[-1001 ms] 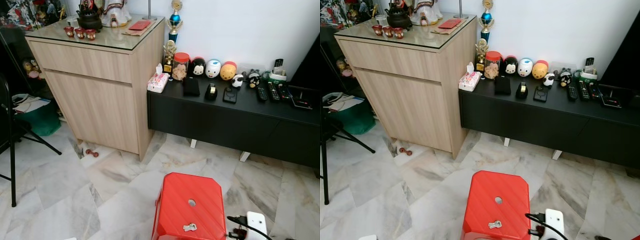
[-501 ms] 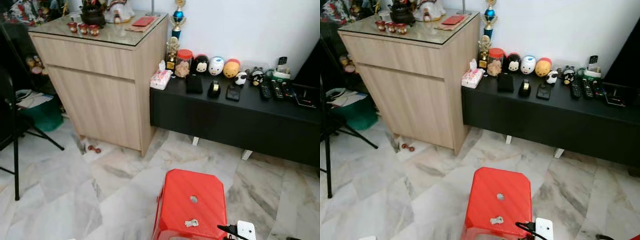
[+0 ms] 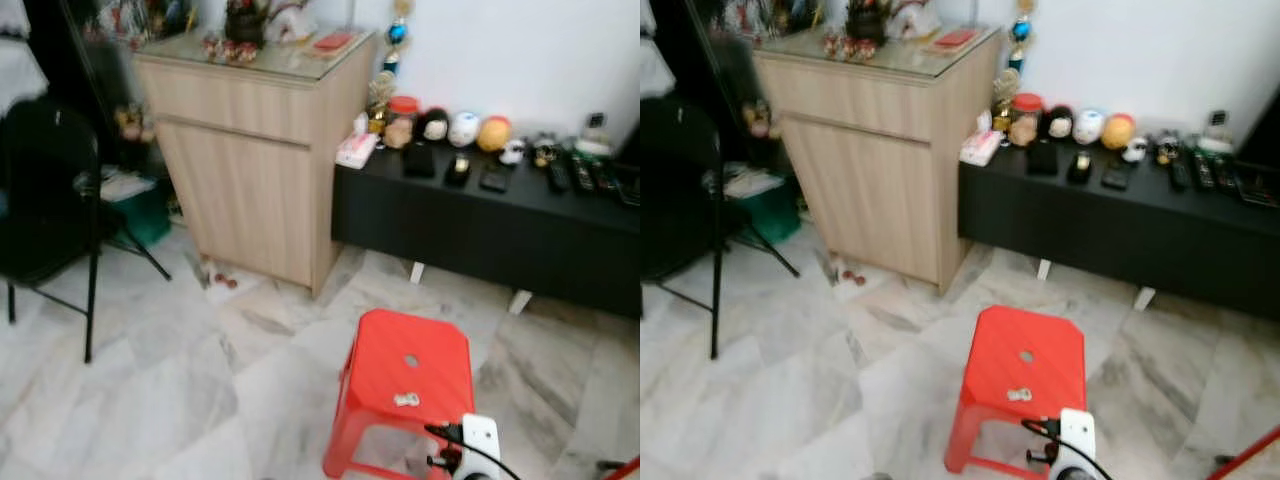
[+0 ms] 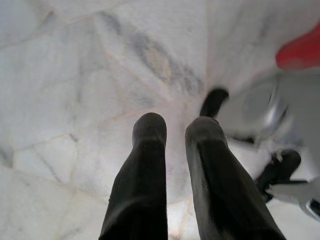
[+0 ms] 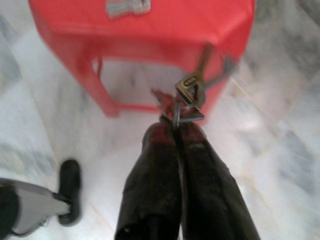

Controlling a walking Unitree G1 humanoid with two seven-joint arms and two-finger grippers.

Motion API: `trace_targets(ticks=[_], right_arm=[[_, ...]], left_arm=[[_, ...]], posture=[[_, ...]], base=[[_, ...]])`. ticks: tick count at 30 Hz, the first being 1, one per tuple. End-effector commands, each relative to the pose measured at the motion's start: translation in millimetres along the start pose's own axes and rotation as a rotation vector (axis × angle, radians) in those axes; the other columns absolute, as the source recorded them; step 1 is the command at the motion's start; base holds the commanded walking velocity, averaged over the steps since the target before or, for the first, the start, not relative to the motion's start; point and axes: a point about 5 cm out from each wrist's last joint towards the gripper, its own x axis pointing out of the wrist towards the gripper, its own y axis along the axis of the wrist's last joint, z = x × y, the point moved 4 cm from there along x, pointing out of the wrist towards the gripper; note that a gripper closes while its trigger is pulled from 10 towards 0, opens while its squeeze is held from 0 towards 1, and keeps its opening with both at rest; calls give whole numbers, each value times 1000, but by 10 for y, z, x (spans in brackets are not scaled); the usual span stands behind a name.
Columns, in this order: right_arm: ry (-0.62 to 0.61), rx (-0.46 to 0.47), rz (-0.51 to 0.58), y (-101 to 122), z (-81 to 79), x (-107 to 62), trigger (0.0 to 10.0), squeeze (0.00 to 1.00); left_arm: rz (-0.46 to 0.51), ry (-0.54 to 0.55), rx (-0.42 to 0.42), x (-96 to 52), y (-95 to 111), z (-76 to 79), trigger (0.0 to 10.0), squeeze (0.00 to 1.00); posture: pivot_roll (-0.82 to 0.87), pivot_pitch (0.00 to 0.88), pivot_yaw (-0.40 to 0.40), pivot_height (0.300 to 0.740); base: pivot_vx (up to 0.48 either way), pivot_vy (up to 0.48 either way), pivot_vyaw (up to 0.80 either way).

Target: Hang keys on a hook

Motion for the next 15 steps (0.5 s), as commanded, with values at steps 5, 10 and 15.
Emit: trace_targets(ticks=[5,10,15], right_arm=[[4,2,15,84,2,12,10000,0],[-1,1,8,68,24,9,10000,0],[-4,5,7,64,22,9,10000,0]], left_arm=[[21,-1,18,21,88,9,10000,0],[25,12,13,2,101,-148,10000,0],[21,25,12,-31,71,-297,10000,0]], posture=[[175,0,-64,740],[175,0,-67,740],[177,0,-68,740]], base=[[-308,0,0],[-114,0,0],[0,0,0]])
